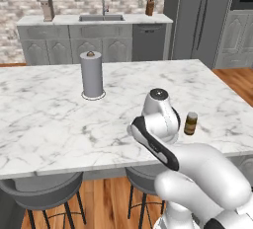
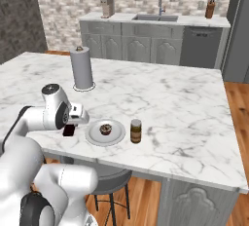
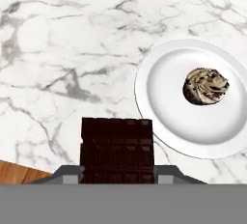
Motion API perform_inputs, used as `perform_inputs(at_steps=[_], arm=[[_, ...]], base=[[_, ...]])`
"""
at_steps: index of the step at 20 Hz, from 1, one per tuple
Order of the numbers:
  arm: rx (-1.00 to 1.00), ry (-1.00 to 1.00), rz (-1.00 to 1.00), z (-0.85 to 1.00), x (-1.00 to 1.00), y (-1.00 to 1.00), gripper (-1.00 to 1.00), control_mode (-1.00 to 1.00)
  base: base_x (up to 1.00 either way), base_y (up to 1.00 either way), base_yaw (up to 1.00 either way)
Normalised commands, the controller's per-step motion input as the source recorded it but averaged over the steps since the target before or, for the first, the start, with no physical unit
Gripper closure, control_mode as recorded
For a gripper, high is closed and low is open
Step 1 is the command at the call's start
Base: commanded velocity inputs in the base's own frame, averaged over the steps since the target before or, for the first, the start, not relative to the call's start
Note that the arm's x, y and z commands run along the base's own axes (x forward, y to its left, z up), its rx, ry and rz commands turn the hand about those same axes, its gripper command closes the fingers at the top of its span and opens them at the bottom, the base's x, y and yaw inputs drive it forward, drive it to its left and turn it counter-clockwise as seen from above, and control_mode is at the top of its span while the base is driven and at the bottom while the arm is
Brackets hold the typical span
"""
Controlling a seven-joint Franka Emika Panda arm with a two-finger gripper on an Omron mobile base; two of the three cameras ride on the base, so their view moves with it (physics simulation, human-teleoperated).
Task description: Take the cinnamon bottle from the cabinet and place it on the dining table, next to the plate with the cupcake. Then take the chocolate from the dining counter and place it on the cupcake plate.
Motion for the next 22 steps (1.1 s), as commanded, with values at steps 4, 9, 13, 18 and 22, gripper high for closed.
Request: perform_inputs(at_steps=[4,9,13,18,22], arm=[[-0.06,0.0,0.01,-0.02,0.39,-0.2,1.0,-1.0],[-0.09,0.0,0.0,-0.09,0.36,-0.14,1.0,-1.0],[-0.07,0.0,0.0,-0.13,0.28,-0.13,1.0,-1.0],[-0.03,0.0,0.0,-0.2,0.19,-0.16,1.0,-1.0],[0.0,0.0,0.0,-0.23,0.02,-0.11,1.0,-1.0]], base=[[0.0,0.0,0.0],[0.0,0.0,0.0],[0.0,0.0,0.0],[0.0,0.0,0.0],[0.0,0.0,0.0]])
